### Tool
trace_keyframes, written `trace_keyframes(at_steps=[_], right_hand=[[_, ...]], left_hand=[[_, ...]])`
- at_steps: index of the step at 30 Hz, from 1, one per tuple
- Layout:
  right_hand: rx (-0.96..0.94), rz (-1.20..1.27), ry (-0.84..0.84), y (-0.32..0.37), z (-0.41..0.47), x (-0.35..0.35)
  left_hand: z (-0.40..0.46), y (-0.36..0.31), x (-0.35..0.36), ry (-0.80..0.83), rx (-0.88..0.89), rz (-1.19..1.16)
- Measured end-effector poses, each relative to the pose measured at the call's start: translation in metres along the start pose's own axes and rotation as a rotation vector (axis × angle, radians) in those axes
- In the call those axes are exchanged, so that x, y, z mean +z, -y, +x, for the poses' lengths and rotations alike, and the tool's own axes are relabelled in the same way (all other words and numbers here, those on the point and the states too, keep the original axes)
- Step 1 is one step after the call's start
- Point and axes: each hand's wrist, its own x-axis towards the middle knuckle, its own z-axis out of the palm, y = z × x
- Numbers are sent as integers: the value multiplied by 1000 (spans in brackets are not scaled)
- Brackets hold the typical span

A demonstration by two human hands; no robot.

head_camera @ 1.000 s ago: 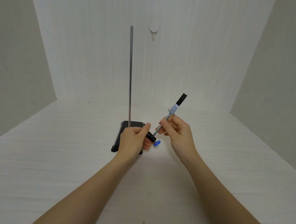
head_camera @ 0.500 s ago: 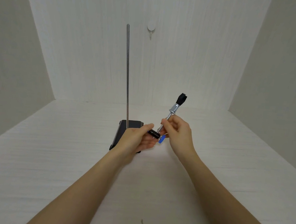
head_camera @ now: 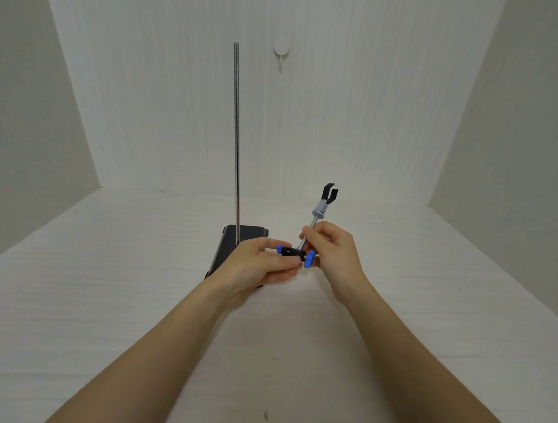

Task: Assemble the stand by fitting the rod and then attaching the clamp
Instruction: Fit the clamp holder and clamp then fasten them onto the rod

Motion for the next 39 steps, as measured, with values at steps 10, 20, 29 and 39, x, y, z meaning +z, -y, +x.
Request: trace_keyframes(at_steps=[10,20,29,39], right_hand=[[31,3,103,0,-2,1],[68,-12,118,1,-3,0],[-31,-7,87,2,-3,-3],[-60,-142,146,3,-6,-5]], left_hand=[[1,0,-4,26,-13,12],[0,-2,-5,-1,16,-12],[1,-2,-6,-100,46,-123],[3,0,-8,-104,-1,-226]])
